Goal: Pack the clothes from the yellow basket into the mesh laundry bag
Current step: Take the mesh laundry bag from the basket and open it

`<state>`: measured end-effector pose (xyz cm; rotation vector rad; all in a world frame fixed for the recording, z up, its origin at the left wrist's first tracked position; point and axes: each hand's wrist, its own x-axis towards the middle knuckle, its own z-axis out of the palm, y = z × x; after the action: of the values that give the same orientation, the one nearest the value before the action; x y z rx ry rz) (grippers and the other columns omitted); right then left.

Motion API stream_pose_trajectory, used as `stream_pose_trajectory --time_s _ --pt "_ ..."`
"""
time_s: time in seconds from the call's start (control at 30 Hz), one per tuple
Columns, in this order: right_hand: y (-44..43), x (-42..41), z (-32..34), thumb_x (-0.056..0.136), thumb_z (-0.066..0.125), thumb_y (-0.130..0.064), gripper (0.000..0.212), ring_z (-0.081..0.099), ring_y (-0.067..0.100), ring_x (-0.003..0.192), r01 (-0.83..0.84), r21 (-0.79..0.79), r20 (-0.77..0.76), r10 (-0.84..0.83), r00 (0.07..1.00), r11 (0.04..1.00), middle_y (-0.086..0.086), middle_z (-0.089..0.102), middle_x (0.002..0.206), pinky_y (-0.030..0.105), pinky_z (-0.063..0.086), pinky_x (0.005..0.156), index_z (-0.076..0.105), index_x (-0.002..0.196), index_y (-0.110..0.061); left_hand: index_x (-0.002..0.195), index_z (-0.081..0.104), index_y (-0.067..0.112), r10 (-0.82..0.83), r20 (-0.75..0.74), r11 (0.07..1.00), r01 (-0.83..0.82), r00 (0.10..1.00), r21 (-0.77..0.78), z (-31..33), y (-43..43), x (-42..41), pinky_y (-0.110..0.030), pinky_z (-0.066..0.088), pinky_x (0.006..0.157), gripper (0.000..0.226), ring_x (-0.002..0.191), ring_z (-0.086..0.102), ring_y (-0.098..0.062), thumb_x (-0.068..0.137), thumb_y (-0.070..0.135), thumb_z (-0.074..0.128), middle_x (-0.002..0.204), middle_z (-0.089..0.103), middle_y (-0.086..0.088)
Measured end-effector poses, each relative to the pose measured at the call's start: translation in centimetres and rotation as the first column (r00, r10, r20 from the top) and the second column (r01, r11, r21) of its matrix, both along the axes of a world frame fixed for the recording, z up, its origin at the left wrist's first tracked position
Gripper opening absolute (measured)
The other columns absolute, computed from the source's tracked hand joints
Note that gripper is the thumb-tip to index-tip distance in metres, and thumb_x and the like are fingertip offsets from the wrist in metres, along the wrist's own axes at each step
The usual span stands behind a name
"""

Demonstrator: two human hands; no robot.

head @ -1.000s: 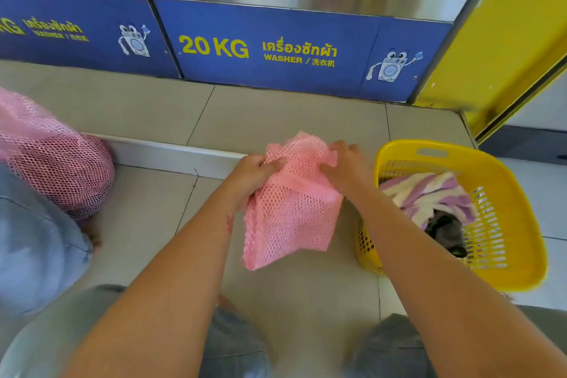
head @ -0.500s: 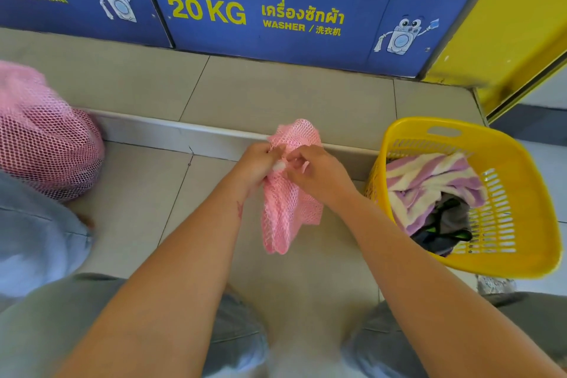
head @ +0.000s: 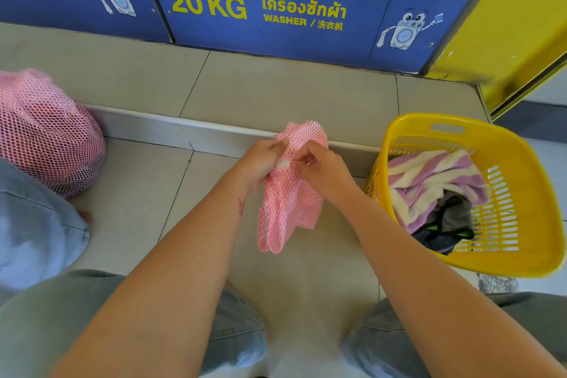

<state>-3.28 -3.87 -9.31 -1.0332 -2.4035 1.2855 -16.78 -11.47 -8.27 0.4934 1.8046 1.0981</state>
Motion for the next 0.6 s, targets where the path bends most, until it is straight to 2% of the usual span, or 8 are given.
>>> stream_pose_trajectory --time_s 0.03,0.13,0.23,0.3,0.37,0.47,0.53,0.6 --pt "0.0 -0.1 0.1 0.089 0.067 -0.018 0.011 0.056 -0.003 0.072 0.02 -0.095 -0.024 -0.023 0.999 0.995 -0.011 0.062 0.081 0.013 0.046 0.065 0.06 0.084 -0.025 0.121 0.062 -0.009 -0.012 -0.017 1.0 0.012 1.0 -0.005 0.0 0.0 -0.1 -0.041 0.041 0.079 0.048 0.089 0.054 -0.029 0.106 0.034 0.049 0.1 0.058 -0.015" --pt "-0.4 -0.4 0.8 0.089 0.067 -0.008 0.005 0.06 0.023 0.086 0.026 -0.275 -0.08 -0.05 0.996 0.961 0.013 0.064 0.09 0.039 0.051 0.084 0.063 0.091 -0.007 0.112 0.064 -0.008 -0.047 -0.093 0.999 0.044 0.995 -0.032 0.0 -0.2 -0.2 -0.036 0.039 0.068 0.047 0.07 0.052 -0.025 0.105 0.036 0.049 0.083 0.055 -0.015" --pt "-0.7 -0.6 1.1 0.088 0.065 -0.003 0.006 0.063 0.025 0.088 0.068 -0.327 -0.098 -0.105 0.99 0.943 0.012 0.067 0.09 0.041 0.051 0.088 0.061 0.087 -0.007 0.108 0.068 0.0 -0.075 -0.129 0.997 0.073 0.989 -0.025 -0.3 -0.3 -0.6 -0.032 0.038 0.059 0.042 0.057 0.049 -0.018 0.105 0.037 0.049 0.069 0.054 -0.006" --pt "-0.7 -0.7 1.1 0.086 0.064 -0.001 0.012 0.062 0.019 0.083 0.115 -0.335 -0.092 -0.154 0.984 0.935 0.004 0.065 0.082 0.042 0.052 0.088 0.06 0.083 -0.011 0.106 0.07 0.005 -0.11 -0.19 0.994 0.106 0.976 -0.03 -0.4 -0.2 -0.7 -0.031 0.041 0.062 0.039 0.068 0.056 -0.019 0.105 0.039 0.049 0.075 0.06 -0.002" --pt "-0.6 -0.8 0.8 0.085 0.065 0.0 0.016 0.062 0.018 0.082 0.179 -0.34 -0.082 -0.219 0.972 0.923 0.0 0.064 0.08 0.043 0.052 0.088 0.06 0.079 -0.015 0.096 0.065 0.009 -0.161 -0.351 0.986 0.132 0.923 -0.107 -0.7 -0.3 -0.6 -0.032 0.043 0.072 0.042 0.082 0.058 -0.024 0.102 0.047 0.05 0.086 0.061 -0.003" --pt "-0.4 -0.7 0.8 0.083 0.068 -0.001 0.023 0.063 0.02 0.084 0.238 -0.359 -0.097 -0.29 0.952 0.902 0.0 0.066 0.081 0.045 0.053 0.089 0.06 0.075 -0.021 0.093 0.068 0.018 -0.152 -0.569 0.972 0.02 0.808 -0.232 -0.9 -0.7 -0.4 -0.043 0.047 0.096 0.057 0.106 0.06 -0.029 0.091 0.071 0.047 0.109 0.066 -0.002" --pt "-0.3 -0.8 0.9 0.083 0.069 -0.001 0.023 0.065 0.023 0.085 0.239 -0.357 -0.12 -0.298 0.947 0.903 0.003 0.067 0.083 0.046 0.054 0.088 0.06 0.076 -0.021 0.071 0.058 0.021 -0.138 -0.623 0.973 -0.014 0.77 -0.232 -0.7 -1.0 0.0 -0.041 0.045 0.087 0.059 0.1 0.058 -0.03 0.087 0.077 0.047 0.087 0.064 0.001" --pt "-0.4 -1.0 1.0 0.084 0.069 -0.001 0.023 0.067 0.027 0.088 0.237 -0.337 -0.128 -0.294 0.947 0.911 0.006 0.069 0.085 0.046 0.054 0.087 0.06 0.076 -0.022 0.066 0.052 0.019 -0.141 -0.599 0.978 0.017 0.788 -0.208 -0.5 -1.0 0.4 -0.037 0.039 0.074 0.054 0.091 0.058 -0.031 0.09 0.068 0.053 0.071 0.057 0.002"
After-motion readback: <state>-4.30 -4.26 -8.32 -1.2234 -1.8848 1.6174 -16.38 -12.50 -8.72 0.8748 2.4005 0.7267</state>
